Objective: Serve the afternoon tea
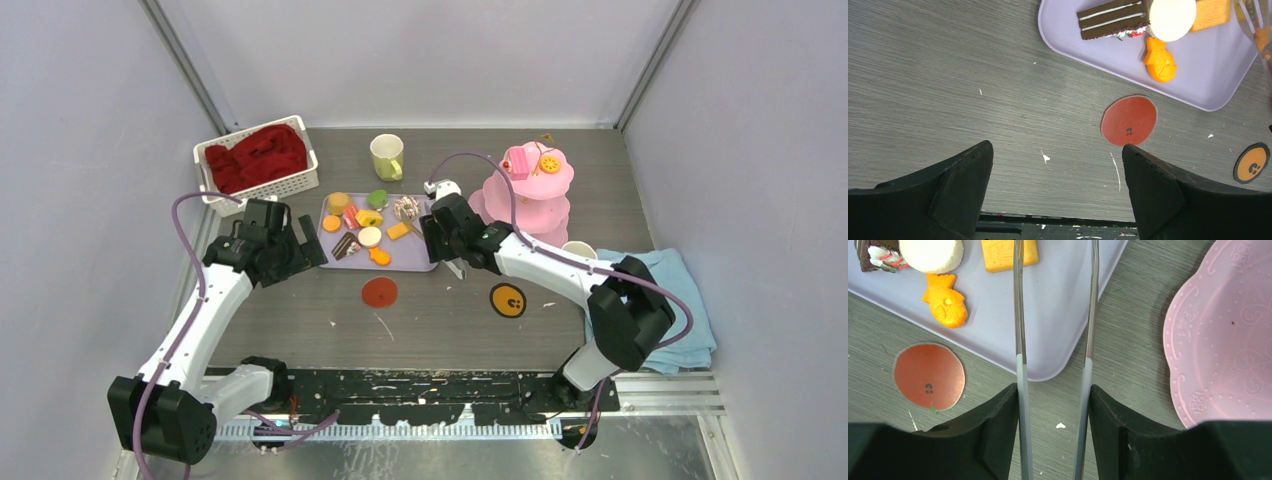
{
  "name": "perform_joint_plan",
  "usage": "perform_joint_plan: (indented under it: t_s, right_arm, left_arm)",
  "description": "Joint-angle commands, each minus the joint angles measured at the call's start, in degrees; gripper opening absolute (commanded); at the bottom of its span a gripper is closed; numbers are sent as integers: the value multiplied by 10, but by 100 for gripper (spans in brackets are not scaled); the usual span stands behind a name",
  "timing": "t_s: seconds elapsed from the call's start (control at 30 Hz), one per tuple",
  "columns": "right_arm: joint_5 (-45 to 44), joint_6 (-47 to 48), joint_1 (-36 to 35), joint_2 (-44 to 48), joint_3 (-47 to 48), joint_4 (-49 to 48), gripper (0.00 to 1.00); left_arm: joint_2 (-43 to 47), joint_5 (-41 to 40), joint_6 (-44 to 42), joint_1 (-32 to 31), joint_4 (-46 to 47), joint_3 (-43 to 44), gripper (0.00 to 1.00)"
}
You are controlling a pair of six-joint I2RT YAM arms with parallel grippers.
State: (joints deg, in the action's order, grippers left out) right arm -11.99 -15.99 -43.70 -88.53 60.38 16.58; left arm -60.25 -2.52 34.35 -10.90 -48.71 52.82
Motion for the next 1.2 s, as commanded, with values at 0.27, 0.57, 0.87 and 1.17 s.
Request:
perform_joint_plan:
  t_s: [0.27, 0.57, 0.87, 1.17]
  right_arm:
    - [-11, 4, -1, -15, 33, -47, 49]
    - [-11, 5, 0, 20, 24, -35, 21]
    - [37, 4, -2, 95, 11, 27, 15]
    - [47, 14, -8, 246, 5, 175, 14]
  left_arm:
    - [10, -3, -6, -2, 7, 10, 100]
    - [9, -2, -5, -2, 10, 8, 100]
    - [6, -3, -8, -2, 12, 6, 100]
    - [2, 3, -7, -2, 12, 8, 100]
